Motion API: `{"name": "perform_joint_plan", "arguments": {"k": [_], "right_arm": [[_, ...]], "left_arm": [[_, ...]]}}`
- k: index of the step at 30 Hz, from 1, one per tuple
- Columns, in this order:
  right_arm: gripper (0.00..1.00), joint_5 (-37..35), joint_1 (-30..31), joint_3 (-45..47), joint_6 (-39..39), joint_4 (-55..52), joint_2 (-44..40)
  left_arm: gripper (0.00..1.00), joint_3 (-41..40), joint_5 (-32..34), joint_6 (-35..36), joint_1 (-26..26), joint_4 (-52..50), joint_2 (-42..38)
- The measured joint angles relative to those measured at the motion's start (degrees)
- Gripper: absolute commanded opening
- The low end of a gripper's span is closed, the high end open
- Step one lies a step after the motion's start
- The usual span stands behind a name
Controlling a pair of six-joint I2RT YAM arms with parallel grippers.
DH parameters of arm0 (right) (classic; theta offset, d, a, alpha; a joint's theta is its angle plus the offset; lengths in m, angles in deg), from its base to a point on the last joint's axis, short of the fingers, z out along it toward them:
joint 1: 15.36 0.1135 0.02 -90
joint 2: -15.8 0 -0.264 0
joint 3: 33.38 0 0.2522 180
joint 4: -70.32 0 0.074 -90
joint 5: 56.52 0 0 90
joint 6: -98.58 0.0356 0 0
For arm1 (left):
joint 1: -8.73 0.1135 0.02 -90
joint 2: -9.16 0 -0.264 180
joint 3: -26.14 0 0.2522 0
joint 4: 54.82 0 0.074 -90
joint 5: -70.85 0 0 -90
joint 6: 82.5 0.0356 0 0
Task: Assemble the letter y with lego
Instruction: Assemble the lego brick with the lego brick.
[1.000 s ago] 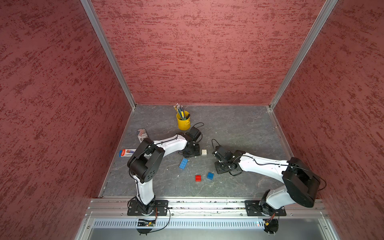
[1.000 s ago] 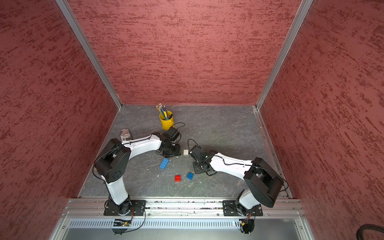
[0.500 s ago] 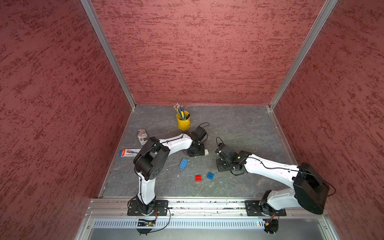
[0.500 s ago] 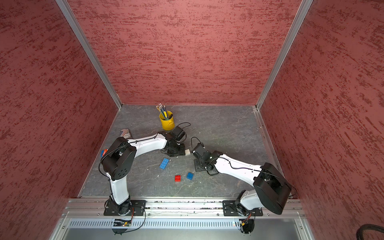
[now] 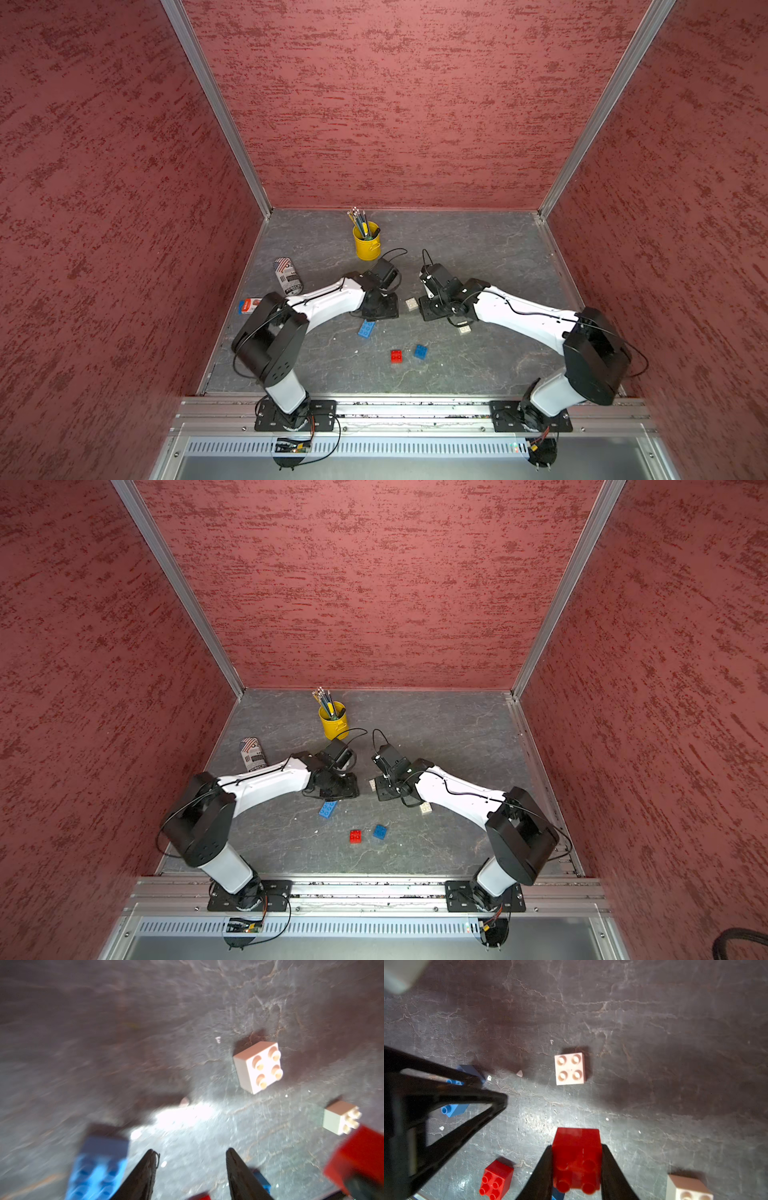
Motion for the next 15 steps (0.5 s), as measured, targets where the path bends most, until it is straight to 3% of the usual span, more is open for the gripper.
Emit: {"name": "perform_joint_plan", "arguments": {"k": [7,15], "right_arm": [[0.27,3.67,-3.04,-7.69,-6.38,-4.42,7.34],[0.26,4.70,-3.82,-13.90,-8.59,-8.92,14.51]], "left_arm": [[0.58,-8.92,-1.25,-0.63,4.96,1.77,-12.17],[0.59,-13.35,-3.50,-0.63,8.90,2.47,-15.28]]}}
